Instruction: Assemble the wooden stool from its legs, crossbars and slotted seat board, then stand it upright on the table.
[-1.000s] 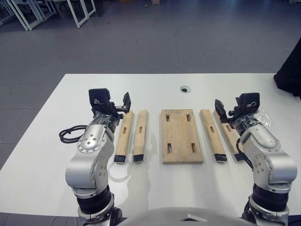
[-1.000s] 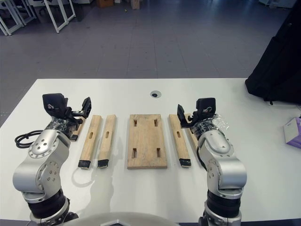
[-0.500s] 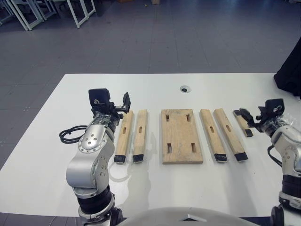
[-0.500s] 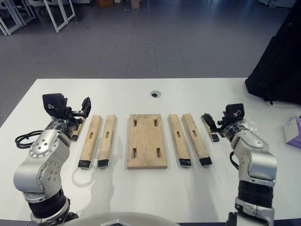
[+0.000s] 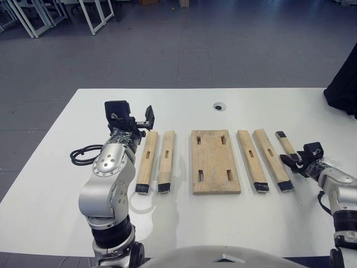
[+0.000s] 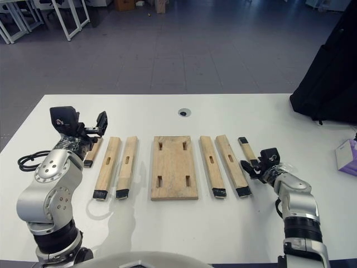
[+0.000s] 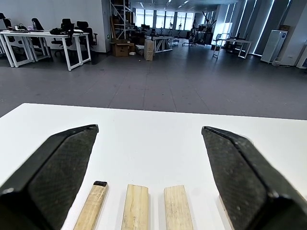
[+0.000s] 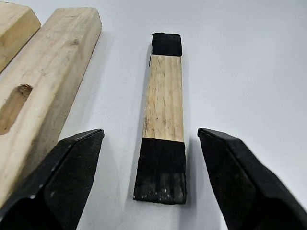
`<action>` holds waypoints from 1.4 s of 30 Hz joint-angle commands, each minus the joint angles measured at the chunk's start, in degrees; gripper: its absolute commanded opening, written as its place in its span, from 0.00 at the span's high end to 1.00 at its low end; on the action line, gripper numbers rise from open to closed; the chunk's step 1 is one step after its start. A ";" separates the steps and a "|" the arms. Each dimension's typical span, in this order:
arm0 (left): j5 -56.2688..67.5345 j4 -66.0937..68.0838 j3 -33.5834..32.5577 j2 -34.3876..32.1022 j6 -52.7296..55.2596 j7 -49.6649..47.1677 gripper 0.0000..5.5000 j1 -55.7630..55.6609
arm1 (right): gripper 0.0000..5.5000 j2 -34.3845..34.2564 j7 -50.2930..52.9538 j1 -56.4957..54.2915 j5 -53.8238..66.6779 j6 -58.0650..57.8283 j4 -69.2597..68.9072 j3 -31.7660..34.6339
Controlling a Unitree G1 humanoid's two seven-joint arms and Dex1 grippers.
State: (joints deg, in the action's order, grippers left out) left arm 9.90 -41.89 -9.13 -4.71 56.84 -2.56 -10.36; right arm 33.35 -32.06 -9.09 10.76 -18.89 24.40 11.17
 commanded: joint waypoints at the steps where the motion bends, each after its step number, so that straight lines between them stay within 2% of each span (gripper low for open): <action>1: 0.26 0.11 0.14 -0.41 0.00 0.42 0.28 -0.84 | 0.49 -0.48 1.13 1.69 -2.72 -0.03 6.64 -1.87; 9: 0.14 -0.16 0.52 0.02 -0.16 0.11 0.28 -0.23 | 0.76 -0.26 1.76 0.84 -2.59 4.07 15.49 -1.71; 14: 0.88 1.27 0.02 -0.02 -0.50 0.79 0.28 -1.35 | 0.77 -0.07 2.93 -0.87 -1.87 4.67 13.11 -0.87; 17: 11.60 6.23 -6.99 2.98 5.41 5.45 0.28 -9.05 | 0.77 -0.42 10.28 -6.73 -0.24 3.33 -3.28 2.77; 19: 22.68 11.86 -13.72 3.57 11.19 10.27 0.28 -16.30 | 0.77 -3.36 13.86 -11.77 -0.84 1.04 -17.67 -0.36; 21: 33.06 20.26 -19.98 3.41 15.44 14.13 0.28 -22.88 | 0.77 -8.31 16.21 -15.37 -1.32 -1.13 -25.43 -5.17; 23: 38.42 31.70 -23.95 2.21 17.76 16.48 0.28 -27.61 | 0.77 -13.73 17.17 -16.08 -1.57 -3.13 -30.70 -10.91; 26: 41.21 42.83 -26.71 1.60 17.79 15.10 0.28 -32.02 | 0.77 -18.83 17.44 -14.06 -1.75 -5.71 -37.16 -17.41; 31: 46.14 48.59 -28.44 1.28 19.45 13.80 0.28 -33.30 | 0.77 -22.56 17.67 -13.86 -1.32 -11.08 -45.39 -21.62; 41: 55.28 49.03 -28.43 1.30 20.47 9.00 0.28 -34.01 | 0.77 -23.08 15.67 -11.48 -2.17 -14.67 -49.54 -27.13; 42: 55.93 49.18 -28.32 1.20 20.39 8.39 0.31 -33.88 | 0.77 -23.13 15.57 -11.13 -2.26 -14.75 -49.70 -27.58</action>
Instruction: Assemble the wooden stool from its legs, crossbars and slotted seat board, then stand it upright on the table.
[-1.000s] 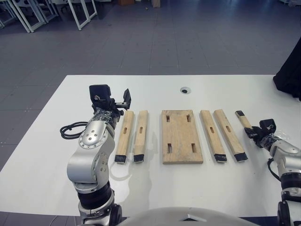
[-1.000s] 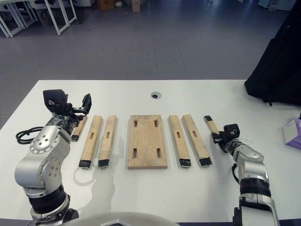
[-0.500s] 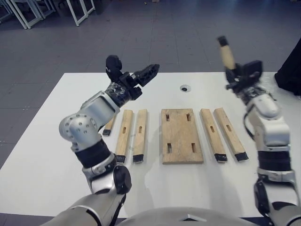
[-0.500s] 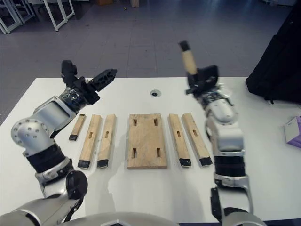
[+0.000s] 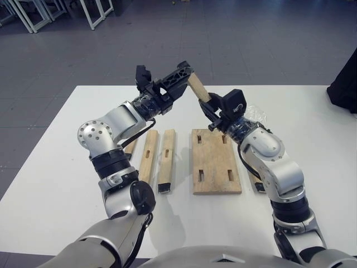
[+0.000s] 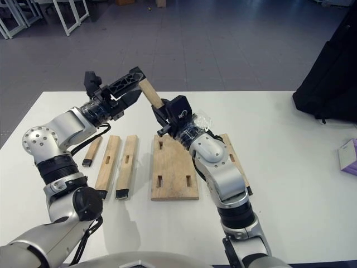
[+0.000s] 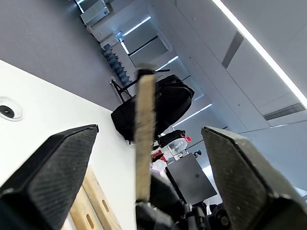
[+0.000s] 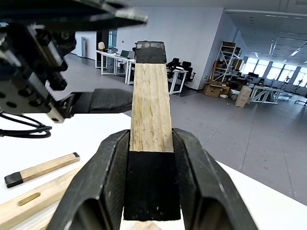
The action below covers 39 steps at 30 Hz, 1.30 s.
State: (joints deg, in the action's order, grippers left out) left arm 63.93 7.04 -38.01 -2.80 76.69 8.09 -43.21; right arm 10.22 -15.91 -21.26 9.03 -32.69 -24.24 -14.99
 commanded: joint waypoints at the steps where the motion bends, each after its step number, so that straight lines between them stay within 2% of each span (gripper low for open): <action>1: 2.54 0.38 0.69 -0.82 0.43 -2.81 0.33 -0.89 | 0.77 -0.10 -0.66 1.30 -0.51 -1.06 -1.19 -1.74; 17: 9.89 2.40 2.06 -2.15 -1.80 -7.24 0.82 0.73 | 0.77 -0.98 -1.42 2.68 0.82 -3.24 -1.10 0.10; 24: 6.08 0.31 7.88 -5.48 -2.34 -6.14 0.91 3.22 | 0.77 -0.92 -1.99 2.50 0.61 -3.45 -1.37 0.43; 25: 6.09 0.01 8.46 -5.90 -2.51 -5.79 0.92 3.58 | 0.70 -0.91 -2.18 2.49 0.71 -3.61 -1.48 0.44; 33: -0.71 -1.32 9.16 -12.44 -11.84 -3.23 0.92 6.17 | 0.43 -0.52 -3.36 2.73 2.75 -3.91 -3.15 1.61; 35: -4.51 -7.41 8.40 -15.68 -16.12 -2.79 0.92 11.21 | 0.38 -0.84 -1.92 3.28 2.39 -3.38 -3.24 2.91; 37: -8.10 -19.22 7.99 -15.91 -18.46 -7.59 0.92 18.61 | 0.31 -1.69 1.12 4.17 1.09 -2.68 -2.76 4.87; 39: -12.33 -25.58 10.48 -16.52 -20.35 -9.84 0.92 22.19 | 0.25 -2.32 4.15 5.61 -0.21 -2.66 -3.57 5.93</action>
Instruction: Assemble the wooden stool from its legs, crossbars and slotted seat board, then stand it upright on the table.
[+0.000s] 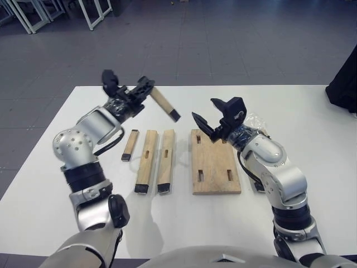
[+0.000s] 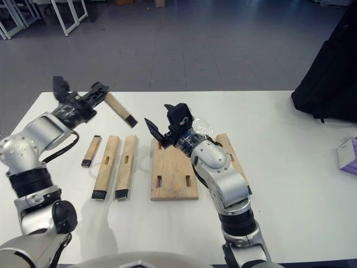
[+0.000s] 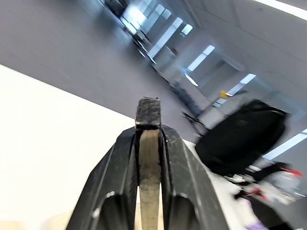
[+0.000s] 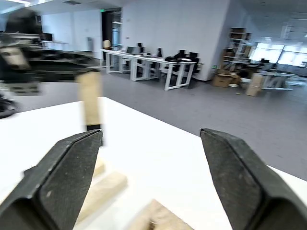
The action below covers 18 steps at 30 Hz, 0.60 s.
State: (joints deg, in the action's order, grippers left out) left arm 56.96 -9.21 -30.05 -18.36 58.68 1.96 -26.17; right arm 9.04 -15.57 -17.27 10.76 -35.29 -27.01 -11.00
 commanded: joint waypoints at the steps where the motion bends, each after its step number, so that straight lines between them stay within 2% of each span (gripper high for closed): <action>1: -6.49 -10.45 3.31 -1.12 -2.98 -3.89 0.92 5.78 | 0.20 -1.26 4.49 1.97 -2.20 -0.10 -1.08 2.06; 2: -8.63 -15.26 3.78 -0.48 -4.03 -6.29 0.92 7.98 | 0.17 -1.45 6.65 3.44 -3.88 0.22 -1.46 2.54; 5: -15.70 -24.76 7.01 -0.06 -7.40 -9.53 0.92 14.70 | 0.16 -2.32 10.66 6.32 -6.48 0.37 -1.80 3.40; 9: -24.05 -25.92 13.86 -1.65 -10.84 -7.22 0.92 23.12 | 0.16 -2.19 11.33 7.38 -7.24 0.36 -1.55 3.84; 18: -27.72 -22.19 18.39 1.88 -15.12 -3.66 0.92 25.92 | 0.16 -2.46 11.52 7.67 -7.50 0.96 -0.50 3.43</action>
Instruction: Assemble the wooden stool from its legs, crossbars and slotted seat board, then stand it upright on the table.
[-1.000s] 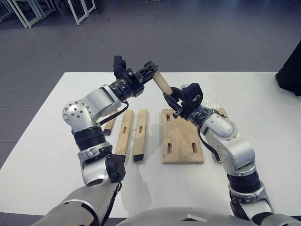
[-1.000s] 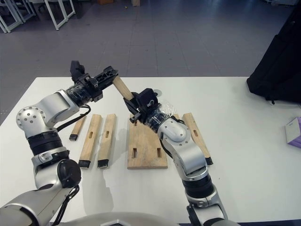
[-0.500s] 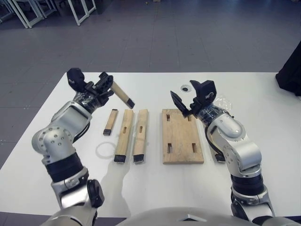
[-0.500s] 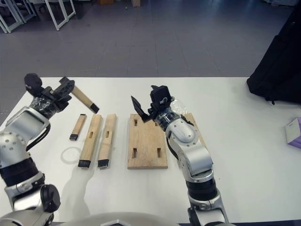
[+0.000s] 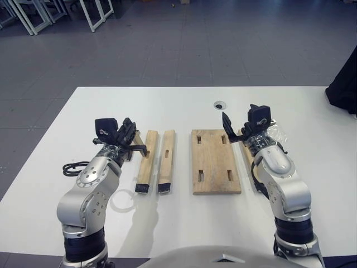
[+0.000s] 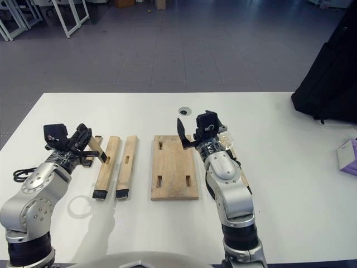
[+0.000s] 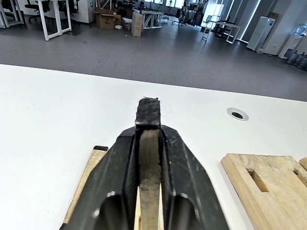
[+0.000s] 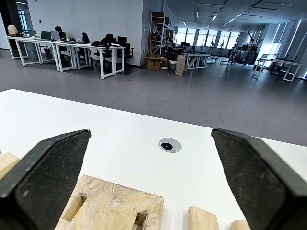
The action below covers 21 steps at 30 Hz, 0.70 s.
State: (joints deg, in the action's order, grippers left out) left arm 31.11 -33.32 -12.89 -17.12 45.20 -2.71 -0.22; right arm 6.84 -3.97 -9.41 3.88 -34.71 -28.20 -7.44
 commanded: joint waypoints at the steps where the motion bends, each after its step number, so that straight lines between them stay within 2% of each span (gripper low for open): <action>1: -2.39 2.48 1.41 0.81 -2.21 1.14 0.92 0.09 | 0.16 -0.24 -0.15 -0.26 -0.64 0.49 0.88 -0.16; 21: -8.65 11.38 1.85 7.66 -9.89 0.83 0.92 3.81 | 0.16 0.62 -1.80 -1.56 -1.43 1.28 2.39 -0.11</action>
State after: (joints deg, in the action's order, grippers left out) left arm 23.61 -24.98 -11.55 -10.62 34.35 -1.40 1.83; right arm 7.35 -5.50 -10.02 2.50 -33.95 -26.24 -7.62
